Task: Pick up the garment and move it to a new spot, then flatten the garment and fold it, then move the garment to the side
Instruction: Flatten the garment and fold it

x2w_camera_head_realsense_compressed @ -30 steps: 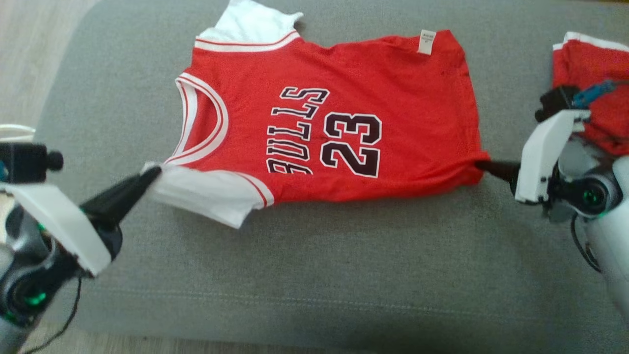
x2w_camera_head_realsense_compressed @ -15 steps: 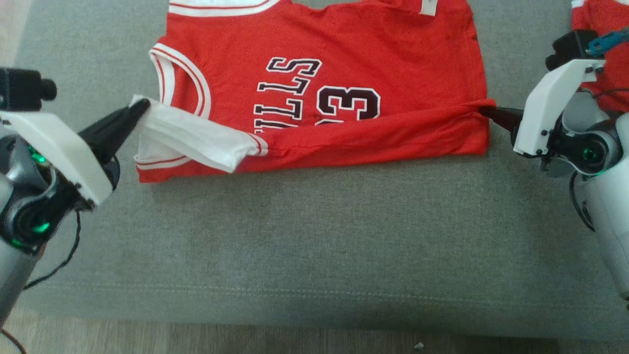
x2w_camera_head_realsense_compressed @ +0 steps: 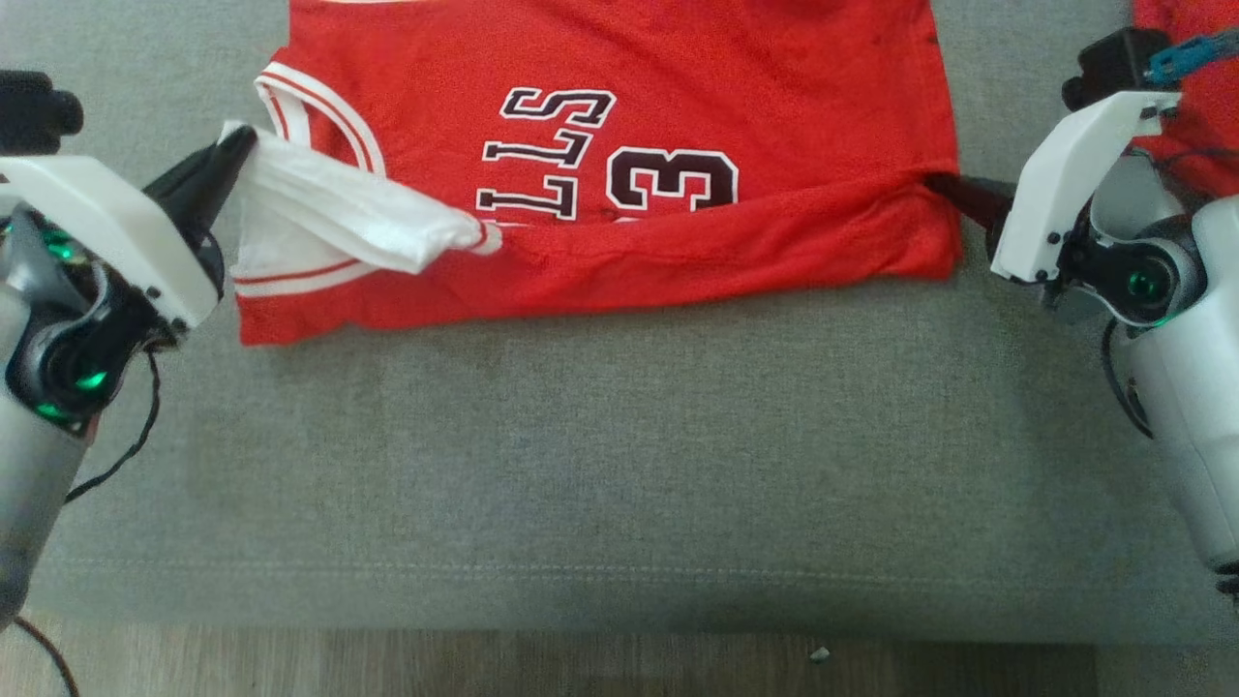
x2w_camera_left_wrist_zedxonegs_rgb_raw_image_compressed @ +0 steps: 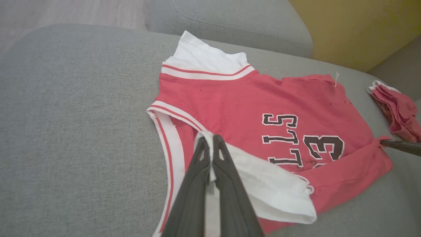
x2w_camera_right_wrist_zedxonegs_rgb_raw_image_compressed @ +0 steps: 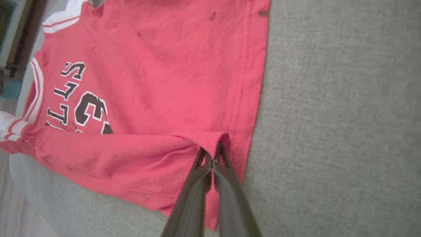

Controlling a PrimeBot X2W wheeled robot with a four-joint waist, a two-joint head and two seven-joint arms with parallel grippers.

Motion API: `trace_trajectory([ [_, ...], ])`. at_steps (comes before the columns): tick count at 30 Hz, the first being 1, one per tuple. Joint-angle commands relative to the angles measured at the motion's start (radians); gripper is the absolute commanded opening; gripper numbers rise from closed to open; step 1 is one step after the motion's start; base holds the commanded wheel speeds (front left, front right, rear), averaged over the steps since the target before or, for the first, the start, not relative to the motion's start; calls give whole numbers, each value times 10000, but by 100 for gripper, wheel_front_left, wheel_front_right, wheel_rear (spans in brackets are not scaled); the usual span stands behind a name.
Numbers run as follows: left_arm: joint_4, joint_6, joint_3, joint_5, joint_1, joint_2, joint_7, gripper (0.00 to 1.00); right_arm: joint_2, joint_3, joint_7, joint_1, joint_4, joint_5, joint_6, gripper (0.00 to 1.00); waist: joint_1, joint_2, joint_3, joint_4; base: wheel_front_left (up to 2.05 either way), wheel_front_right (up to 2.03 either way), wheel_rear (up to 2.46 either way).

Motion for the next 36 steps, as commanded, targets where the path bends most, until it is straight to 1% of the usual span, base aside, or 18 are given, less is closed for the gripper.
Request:
trace_trajectory([
  [1,-48,122,487,126,-641,369,-196,34,34,-21,-268,-339,-288,58,46,100,-1,0,26,-20,0,0,0],
  [2,65,171,492,167,-693,294,-277,44,54,-29,-408,-357,-283,61,46,100,-1,0,35,-30,0,0,0],
  [3,186,238,507,201,-739,221,-366,45,64,-62,-553,-370,-249,64,46,100,-1,0,39,-39,0,0,0],
  [4,318,354,542,252,-786,152,-492,69,60,-96,-722,-391,-210,37,46,100,-1,0,42,-46,0,0,0],
  [5,456,501,586,319,-831,81,-649,100,55,-151,-927,-410,-164,4,46,100,-1,0,41,-51,0,0,0],
  [6,599,647,627,369,-867,1,-792,100,58,-215,-1137,-419,-108,-18,46,100,-1,0,36,-56,0,0,0],
  [7,834,859,639,542,-926,-117,-1082,100,53,-294,-1573,-414,-54,-61,46,100,-1,0,17,-67,0,0,0],
  [12,1172,1268,929,711,-902,-441,-2155,100,89,-570,-3011,-193,-417,94,46,100,-1,0,-82,-72,0,0,0],
  [17,1214,1728,1350,657,-567,-857,-3347,100,45,-720,-4599,431,-1336,170,46,100,-1,0,-428,-39,0,0,0],
  [22,838,1928,1615,544,-8,-1216,-4172,100,55,-913,-6104,1188,-2407,-113,46,100,-1,0,-896,-24,0,0,0],
  [26,127,2156,1867,658,581,-1522,-4593,100,116,-1120,-7179,1924,-3144,-830,46,100,-1,0,-1240,51,0,0,0],
  [30,-883,2429,2381,1091,1412,-1978,-4755,100,292,-1443,-8053,2728,-3691,-1903,46,100,-1,0,-1486,131,0,0,0],
  [32,-1559,2542,2749,1736,1939,-2290,-4764,100,496,-1737,-8416,3166,-3931,-2428,46,100,-1,0,-1579,171,0,0,0],
  [36,-2658,2664,3537,2984,3316,-3290,-4768,100,1036,-2192,-8969,4089,-4455,-3639,46,100,-1,0,-1732,196,0,0,0],
])
